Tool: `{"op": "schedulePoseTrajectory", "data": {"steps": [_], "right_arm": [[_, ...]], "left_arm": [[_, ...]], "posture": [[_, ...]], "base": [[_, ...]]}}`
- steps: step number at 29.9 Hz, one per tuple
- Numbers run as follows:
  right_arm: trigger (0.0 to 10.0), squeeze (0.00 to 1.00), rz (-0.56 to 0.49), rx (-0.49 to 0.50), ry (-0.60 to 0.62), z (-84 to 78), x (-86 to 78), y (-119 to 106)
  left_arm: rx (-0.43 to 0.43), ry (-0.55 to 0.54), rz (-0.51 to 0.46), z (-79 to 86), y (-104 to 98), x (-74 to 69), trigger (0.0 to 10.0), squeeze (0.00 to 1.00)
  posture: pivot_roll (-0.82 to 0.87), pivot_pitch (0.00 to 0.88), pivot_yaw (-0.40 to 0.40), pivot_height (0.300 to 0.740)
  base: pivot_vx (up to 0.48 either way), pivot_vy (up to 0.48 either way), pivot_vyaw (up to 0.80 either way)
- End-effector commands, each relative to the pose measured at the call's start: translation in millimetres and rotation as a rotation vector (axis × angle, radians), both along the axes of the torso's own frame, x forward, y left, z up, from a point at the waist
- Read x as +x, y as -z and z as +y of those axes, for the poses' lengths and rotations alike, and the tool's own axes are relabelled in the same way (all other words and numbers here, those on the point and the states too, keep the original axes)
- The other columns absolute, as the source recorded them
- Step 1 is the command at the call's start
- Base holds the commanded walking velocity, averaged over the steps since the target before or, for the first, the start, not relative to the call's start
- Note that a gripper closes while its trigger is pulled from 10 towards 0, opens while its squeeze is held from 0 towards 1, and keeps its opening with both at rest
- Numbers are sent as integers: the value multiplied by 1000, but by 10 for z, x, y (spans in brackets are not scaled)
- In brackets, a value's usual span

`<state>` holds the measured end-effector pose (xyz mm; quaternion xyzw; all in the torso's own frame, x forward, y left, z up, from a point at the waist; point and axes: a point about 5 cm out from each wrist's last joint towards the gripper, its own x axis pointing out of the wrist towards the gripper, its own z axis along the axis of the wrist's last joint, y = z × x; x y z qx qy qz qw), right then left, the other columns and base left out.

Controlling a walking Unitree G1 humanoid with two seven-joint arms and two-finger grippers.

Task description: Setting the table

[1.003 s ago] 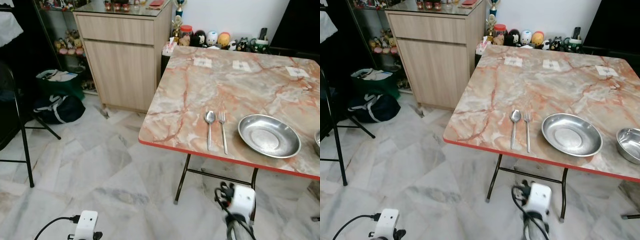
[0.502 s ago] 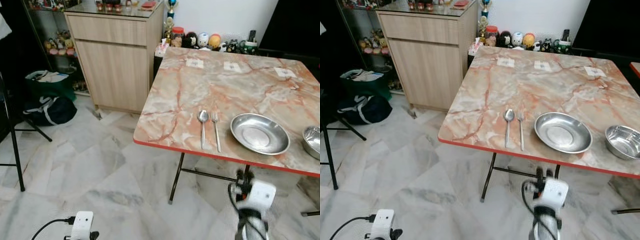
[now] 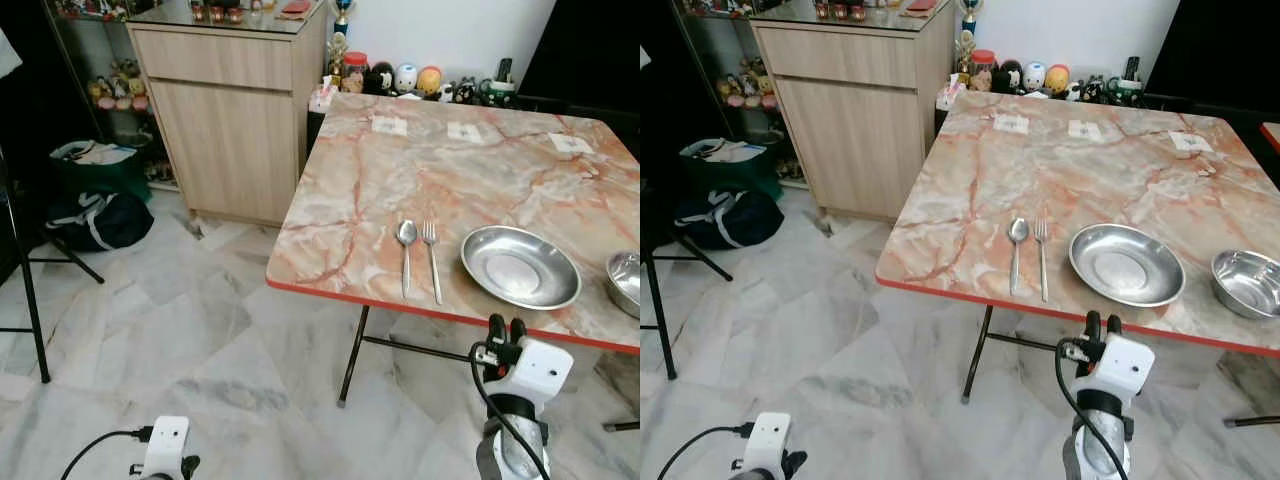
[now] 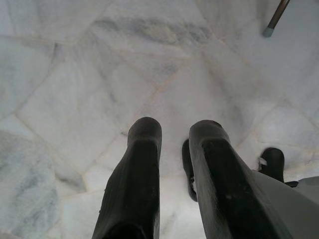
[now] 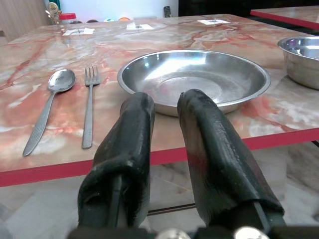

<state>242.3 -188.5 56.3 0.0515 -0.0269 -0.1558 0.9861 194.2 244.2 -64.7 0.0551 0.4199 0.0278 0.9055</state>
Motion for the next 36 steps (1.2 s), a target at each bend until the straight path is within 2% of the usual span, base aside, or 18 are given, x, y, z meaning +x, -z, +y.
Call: {"op": "schedulePoseTrajectory", "data": {"steps": [1, 5, 16, 29, 36], "right_arm": [[10000, 0, 6, 11, 11, 5, -26, -8], [10000, 0, 10, 17, 14, -1, -27, -6], [10000, 0, 18, 28, 8, 1, 6, -37], [10000, 0, 12, 29, 6, -12, 51, -83], [10000, 0, 5, 32, -2, 8, 69, -100]], "left_arm": [[5, 21, 3, -35, 10, -1, 10000, 0], [3, 18, 4, -42, 15, -8, 10000, 0], [-6, -4, 19, -40, 48, -68, 10000, 0], [-12, -22, 8, -54, 46, -58, 10000, 0], [-11, -24, 10, -54, 48, -60, 10000, 0]], "posture": [[89, 17, -62, 740], [95, 17, -70, 740], [95, 21, -77, 740], [96, 18, -85, 740], [100, 17, -87, 740]], "base": [[0, -480, 0], [0, -390, 0], [0, 0, 0], [0, 0, 0], [329, 0, 0]]}}
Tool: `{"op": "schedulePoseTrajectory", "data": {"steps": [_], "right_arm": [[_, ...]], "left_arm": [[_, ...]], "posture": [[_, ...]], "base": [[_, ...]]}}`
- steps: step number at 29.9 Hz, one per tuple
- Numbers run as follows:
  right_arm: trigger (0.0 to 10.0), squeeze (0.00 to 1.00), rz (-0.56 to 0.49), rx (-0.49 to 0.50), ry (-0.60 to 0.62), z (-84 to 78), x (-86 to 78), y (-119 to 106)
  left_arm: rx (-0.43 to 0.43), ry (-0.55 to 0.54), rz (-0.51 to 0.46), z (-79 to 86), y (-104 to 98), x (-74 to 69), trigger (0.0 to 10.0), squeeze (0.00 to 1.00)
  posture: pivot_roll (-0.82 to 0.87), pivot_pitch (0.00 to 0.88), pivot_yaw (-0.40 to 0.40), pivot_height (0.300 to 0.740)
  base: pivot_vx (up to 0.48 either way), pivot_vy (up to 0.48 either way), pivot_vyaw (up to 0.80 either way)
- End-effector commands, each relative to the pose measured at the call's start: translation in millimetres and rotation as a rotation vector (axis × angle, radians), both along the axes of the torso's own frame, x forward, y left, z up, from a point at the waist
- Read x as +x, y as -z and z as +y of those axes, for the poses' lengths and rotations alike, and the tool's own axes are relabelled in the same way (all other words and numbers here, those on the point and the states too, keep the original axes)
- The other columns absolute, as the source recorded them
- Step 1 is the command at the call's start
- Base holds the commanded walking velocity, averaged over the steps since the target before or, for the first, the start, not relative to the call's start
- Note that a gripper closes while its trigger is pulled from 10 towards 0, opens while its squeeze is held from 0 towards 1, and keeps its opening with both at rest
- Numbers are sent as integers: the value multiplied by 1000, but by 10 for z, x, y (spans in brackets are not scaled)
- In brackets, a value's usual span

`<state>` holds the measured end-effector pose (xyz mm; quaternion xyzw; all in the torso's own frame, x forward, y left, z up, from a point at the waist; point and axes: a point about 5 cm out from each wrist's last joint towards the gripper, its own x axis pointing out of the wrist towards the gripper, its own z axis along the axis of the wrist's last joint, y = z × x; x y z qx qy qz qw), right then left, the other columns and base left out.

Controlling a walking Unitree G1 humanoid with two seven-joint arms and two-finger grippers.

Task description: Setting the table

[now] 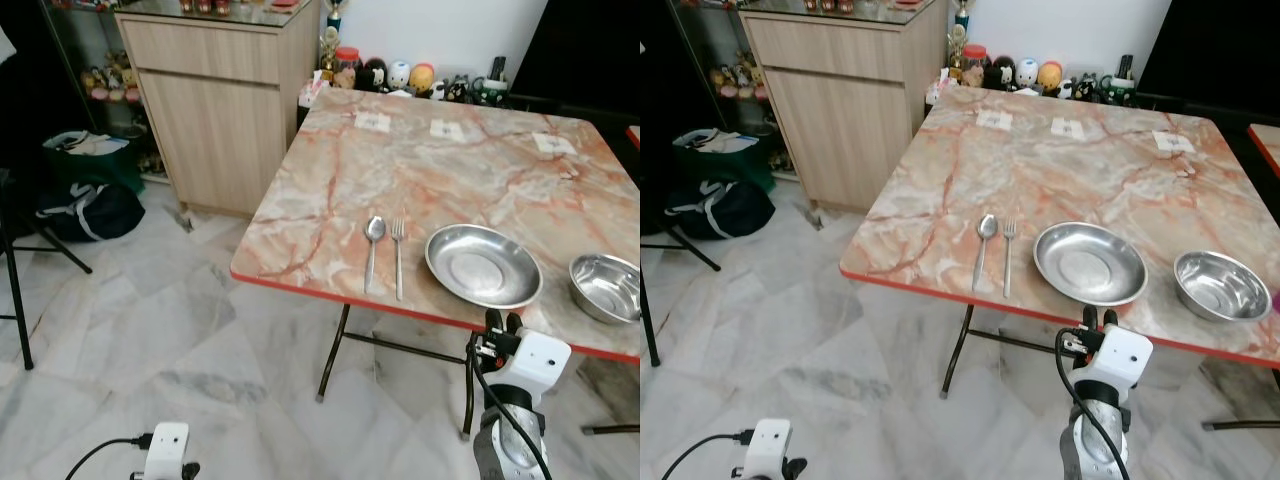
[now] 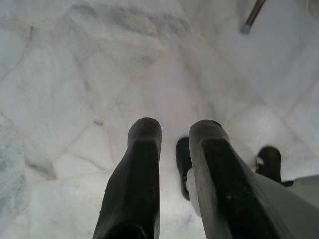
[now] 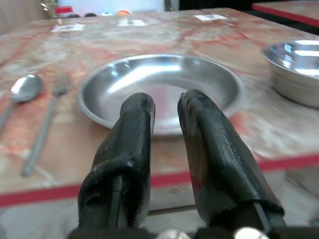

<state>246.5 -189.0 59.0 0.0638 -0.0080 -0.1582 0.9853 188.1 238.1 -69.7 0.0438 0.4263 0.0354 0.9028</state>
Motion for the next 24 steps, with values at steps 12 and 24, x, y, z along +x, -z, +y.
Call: {"op": "schedulePoseTrajectory", "data": {"steps": [12, 24], "right_arm": [[10000, 0, -33, 3, 3, -1, 34, -87], [10000, 0, -67, 12, 44, -87, 7, -183]], "left_arm": [[1, -1, -3, 7, -2, -1, 10000, 0], [5, -7, -9, 10, -3, -4, 10000, 0]], "posture": [[102, 16, -88, 740], [103, 18, -89, 740]], "base": [[199, 0, 0], [0, 0, -132]]}}
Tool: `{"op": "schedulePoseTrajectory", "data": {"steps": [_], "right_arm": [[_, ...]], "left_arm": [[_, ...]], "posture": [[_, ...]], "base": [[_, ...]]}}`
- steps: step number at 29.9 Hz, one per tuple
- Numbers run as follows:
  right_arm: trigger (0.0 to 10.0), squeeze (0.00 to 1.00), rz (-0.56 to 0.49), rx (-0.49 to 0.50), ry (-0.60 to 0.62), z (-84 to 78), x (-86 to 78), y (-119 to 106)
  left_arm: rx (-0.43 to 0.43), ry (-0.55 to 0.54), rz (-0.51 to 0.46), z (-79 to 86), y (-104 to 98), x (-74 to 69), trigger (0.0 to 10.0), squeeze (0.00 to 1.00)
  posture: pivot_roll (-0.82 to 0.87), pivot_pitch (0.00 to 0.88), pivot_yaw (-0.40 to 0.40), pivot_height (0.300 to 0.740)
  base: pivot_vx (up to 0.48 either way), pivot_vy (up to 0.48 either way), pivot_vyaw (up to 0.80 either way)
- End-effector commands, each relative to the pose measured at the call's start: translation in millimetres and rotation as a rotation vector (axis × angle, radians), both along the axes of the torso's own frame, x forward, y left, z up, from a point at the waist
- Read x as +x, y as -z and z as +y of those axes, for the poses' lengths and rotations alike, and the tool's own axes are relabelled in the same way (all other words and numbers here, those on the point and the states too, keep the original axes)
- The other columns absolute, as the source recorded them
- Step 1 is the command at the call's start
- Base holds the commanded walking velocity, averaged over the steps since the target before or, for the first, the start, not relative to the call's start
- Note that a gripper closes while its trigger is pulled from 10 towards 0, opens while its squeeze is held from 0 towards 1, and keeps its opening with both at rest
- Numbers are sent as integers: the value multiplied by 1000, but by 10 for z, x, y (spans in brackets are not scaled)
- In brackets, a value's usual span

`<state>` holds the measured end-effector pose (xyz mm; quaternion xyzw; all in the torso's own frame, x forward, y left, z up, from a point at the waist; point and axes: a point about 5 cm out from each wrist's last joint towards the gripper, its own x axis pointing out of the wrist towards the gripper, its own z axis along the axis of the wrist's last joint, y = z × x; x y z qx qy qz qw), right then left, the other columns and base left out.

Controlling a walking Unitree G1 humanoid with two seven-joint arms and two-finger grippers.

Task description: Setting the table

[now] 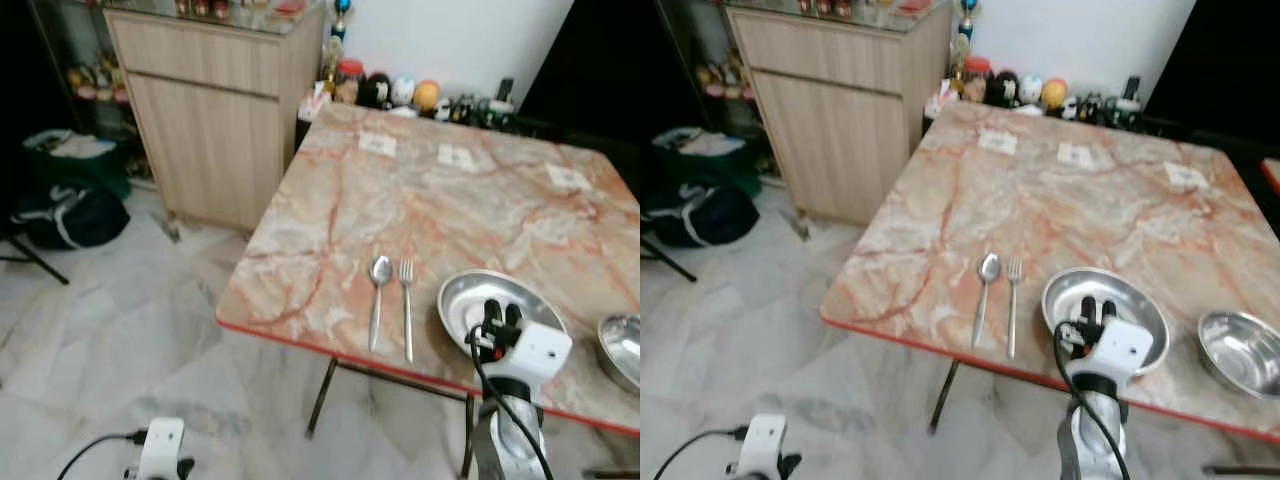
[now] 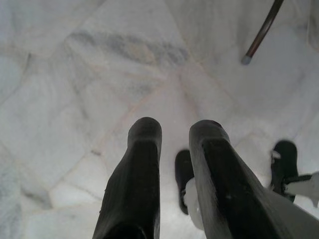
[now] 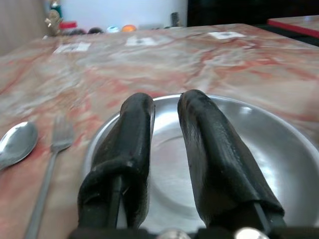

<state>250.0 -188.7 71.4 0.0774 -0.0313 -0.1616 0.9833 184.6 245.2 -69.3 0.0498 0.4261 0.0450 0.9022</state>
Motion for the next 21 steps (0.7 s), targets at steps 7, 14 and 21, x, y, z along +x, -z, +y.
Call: {"op": "schedulePoseTrajectory", "data": {"steps": [7, 14, 21], "right_arm": [[10000, 0, -62, 2, 101, -233, -137, -184], [10000, 0, -33, 115, 168, -307, -118, -94], [10000, 1000, -28, 312, 227, -400, -129, 9]], "left_arm": [[-14, 9, -8, -63, 1, 32, 10000, 0], [-14, 17, -11, -72, -8, 55, 10000, 0], [-8, 18, -11, -45, -17, 58, 10000, 0]], "posture": [[94, 24, -84, 740], [104, 19, -77, 740], [106, 22, -70, 740]], "base": [[0, 0, -562], [0, 0, 0], [0, 0, 0]]}}
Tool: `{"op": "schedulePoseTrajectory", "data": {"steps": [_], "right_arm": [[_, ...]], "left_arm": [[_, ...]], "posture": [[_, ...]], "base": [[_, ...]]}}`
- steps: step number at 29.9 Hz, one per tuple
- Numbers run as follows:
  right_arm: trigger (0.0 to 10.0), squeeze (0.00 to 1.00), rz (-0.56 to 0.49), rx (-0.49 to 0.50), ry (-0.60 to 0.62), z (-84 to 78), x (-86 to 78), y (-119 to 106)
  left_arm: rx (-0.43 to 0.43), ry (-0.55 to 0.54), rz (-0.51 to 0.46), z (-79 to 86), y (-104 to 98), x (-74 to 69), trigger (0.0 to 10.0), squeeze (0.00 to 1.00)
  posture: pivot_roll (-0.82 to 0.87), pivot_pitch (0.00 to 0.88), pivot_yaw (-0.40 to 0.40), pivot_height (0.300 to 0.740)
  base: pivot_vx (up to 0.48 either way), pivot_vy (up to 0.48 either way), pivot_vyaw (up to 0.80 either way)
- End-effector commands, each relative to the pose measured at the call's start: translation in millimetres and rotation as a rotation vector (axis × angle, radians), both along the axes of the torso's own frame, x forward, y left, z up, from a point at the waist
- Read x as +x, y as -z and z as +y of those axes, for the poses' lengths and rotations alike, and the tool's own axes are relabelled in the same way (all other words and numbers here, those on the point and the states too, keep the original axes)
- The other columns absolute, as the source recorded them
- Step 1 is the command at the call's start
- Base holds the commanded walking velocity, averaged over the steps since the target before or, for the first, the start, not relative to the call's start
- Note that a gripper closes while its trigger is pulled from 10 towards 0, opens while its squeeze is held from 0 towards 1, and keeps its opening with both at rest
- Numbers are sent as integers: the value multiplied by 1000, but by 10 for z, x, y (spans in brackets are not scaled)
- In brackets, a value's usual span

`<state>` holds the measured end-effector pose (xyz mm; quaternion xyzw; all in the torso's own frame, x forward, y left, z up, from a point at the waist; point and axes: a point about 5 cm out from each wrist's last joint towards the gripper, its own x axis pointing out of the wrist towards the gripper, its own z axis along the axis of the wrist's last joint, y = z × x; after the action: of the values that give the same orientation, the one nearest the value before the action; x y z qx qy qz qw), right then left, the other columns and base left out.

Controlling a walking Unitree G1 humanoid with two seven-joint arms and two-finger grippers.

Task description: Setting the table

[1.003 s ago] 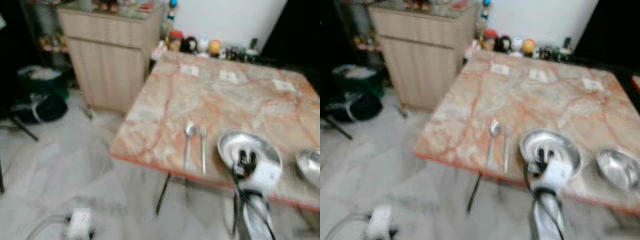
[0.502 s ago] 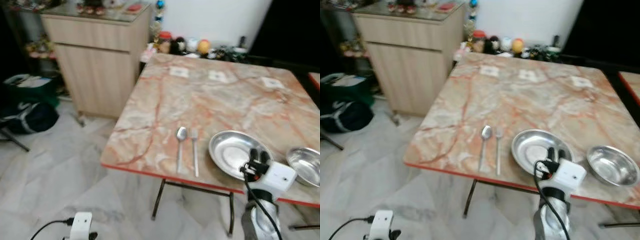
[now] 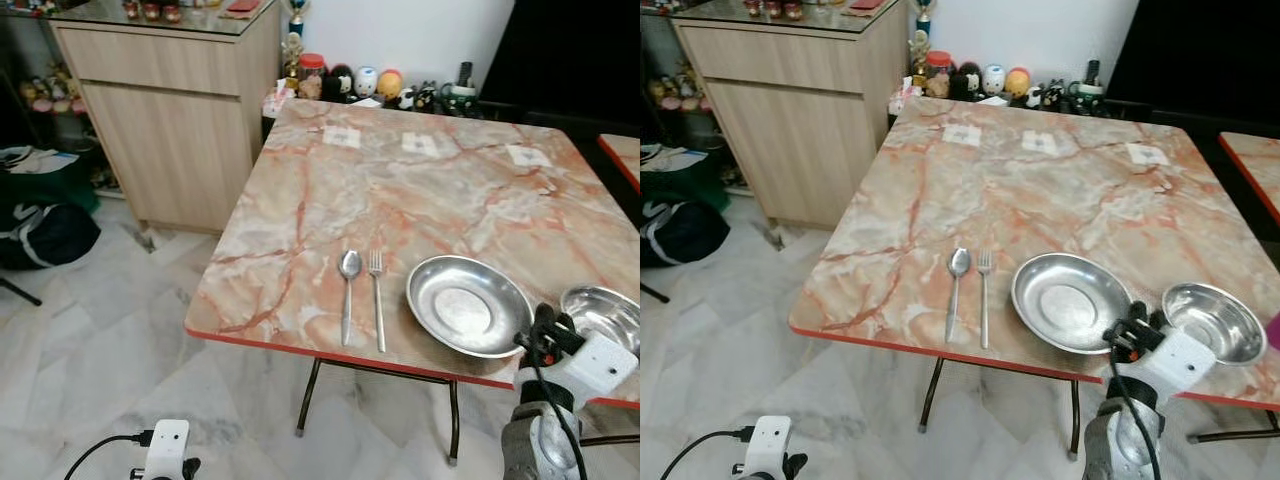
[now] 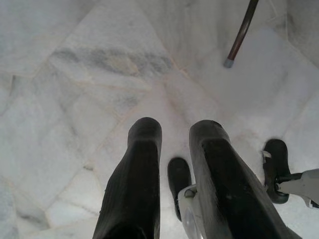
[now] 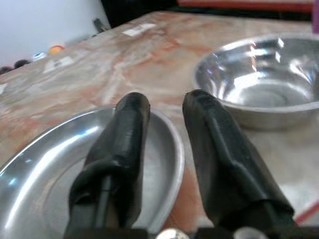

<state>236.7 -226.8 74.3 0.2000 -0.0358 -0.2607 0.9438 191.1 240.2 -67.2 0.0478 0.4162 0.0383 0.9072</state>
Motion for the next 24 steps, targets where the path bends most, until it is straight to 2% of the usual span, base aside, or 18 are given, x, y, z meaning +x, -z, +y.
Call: {"op": "schedulePoseTrajectory", "data": {"steps": [1, 5, 8, 9, 10, 15, 24], "right_arm": [[10000, 1000, 5, 86, 29, -28, 7, 54], [10000, 1000, 5, 120, 64, -92, -7, 74], [10000, 980, 25, 133, 38, -82, -2, 104], [10000, 220, 37, 146, 17, -70, 9, 130], [10000, 0, 45, 155, 3, -61, 19, 151], [10000, 0, 82, 230, -28, -78, 103, 245], [10000, 0, 100, 237, -60, -119, 248, 255]], "left_arm": [[2, 5, 11, 11, 4, -9, 10000, 0], [6, 1, 14, 27, 5, -18, 10000, 0], [6, 2, 16, 26, 7, -23, 10000, 0], [6, 3, 16, 23, 8, -23, 10000, 0], [5, 3, 16, 21, 9, -23, 10000, 0], [2, -2, 15, 4, 14, -23, 10000, 0], [5, -11, 22, 25, 22, -49, 10000, 0]], "posture": [[109, 22, -72, 740], [111, 22, -73, 740], [106, 21, -71, 740], [106, 21, -71, 740], [106, 21, -71, 740], [112, 20, -78, 740], [118, 13, -83, 740]], "base": [[0, 0, 0], [0, 0, 0], [0, 0, 0], [0, 0, 0], [0, 0, 0], [0, 0, 0], [0, 0, 0]]}}
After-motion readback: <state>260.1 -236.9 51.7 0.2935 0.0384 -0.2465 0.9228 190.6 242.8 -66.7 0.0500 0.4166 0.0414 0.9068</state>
